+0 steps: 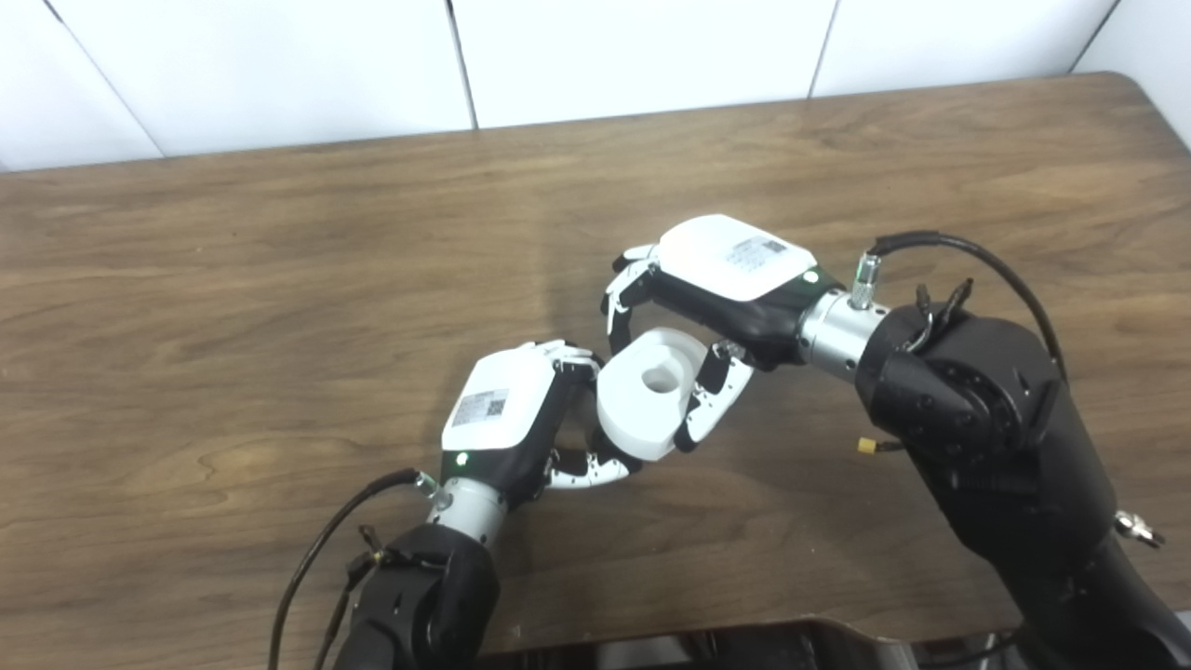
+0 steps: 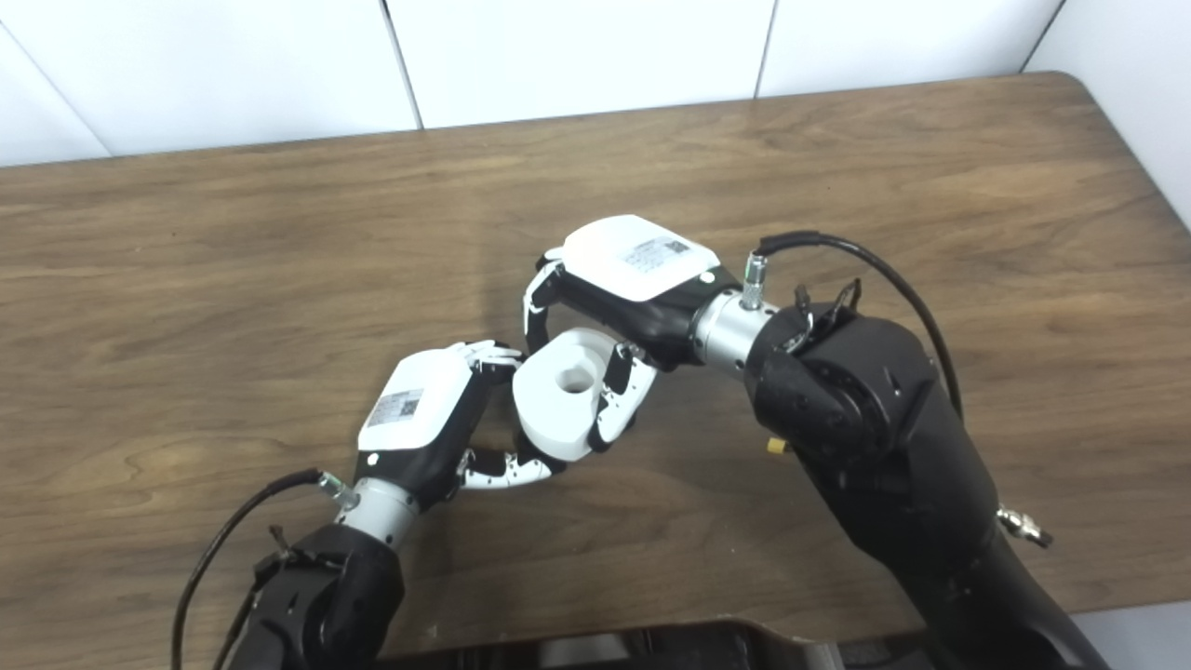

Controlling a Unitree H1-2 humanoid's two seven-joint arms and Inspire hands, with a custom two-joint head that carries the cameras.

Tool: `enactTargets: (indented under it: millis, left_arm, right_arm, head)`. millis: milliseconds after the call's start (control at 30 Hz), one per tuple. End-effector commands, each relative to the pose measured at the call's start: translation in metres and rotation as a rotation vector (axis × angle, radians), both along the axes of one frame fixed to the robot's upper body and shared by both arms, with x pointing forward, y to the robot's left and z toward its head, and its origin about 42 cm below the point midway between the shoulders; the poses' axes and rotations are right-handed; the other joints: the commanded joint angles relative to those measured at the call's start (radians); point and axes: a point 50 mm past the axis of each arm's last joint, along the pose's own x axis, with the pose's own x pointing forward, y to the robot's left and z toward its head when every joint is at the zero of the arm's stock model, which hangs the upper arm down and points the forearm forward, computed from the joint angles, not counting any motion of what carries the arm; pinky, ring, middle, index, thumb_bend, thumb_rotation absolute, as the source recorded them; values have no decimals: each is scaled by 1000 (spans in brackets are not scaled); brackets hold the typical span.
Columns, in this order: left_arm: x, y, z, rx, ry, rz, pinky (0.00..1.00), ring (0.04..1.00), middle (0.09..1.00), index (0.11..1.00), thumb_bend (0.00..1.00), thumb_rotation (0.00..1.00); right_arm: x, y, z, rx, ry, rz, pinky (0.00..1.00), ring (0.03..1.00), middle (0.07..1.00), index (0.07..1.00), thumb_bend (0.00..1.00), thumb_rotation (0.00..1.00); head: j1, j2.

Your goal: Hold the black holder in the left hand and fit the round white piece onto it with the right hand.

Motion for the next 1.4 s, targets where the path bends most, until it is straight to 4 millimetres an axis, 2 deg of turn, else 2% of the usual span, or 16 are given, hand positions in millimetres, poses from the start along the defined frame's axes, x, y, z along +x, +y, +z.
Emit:
enactTargets:
  millis: [0, 233, 500, 1200, 1367]
  left_arm:
    - [-2, -5, 4, -16, 7, -27, 887, 855, 774, 486, 519, 56]
    - [-2, -6, 4, -14, 6, -26, 888, 853, 770, 486, 519, 56]
    - [-1, -6, 4, -9, 8, -30, 888, 850, 762, 486, 520, 54]
    - [1, -9, -1, -1, 17, -44, 895, 848, 754, 485, 520, 54]
    - [2, -10, -3, -1, 21, -46, 893, 847, 753, 486, 520, 54]
  right_arm:
    - [4, -1, 6, -38, -11, 21, 864, 906, 792, 623, 966, 283]
    - [8, -1, 10, -88, 41, 40, 934, 980, 889, 690, 1000, 311]
    - [9, 0, 14, -115, 45, 49, 972, 1000, 944, 715, 1000, 318]
    - [16, -1, 18, -85, 29, 28, 994, 1000, 935, 726, 1000, 335]
    - [19, -1, 26, -73, 26, 38, 981, 1000, 926, 728, 1000, 333]
  head:
    - [0, 0]
    - [0, 0]
    - [0, 2]
    - [8, -11]
    - [12, -16]
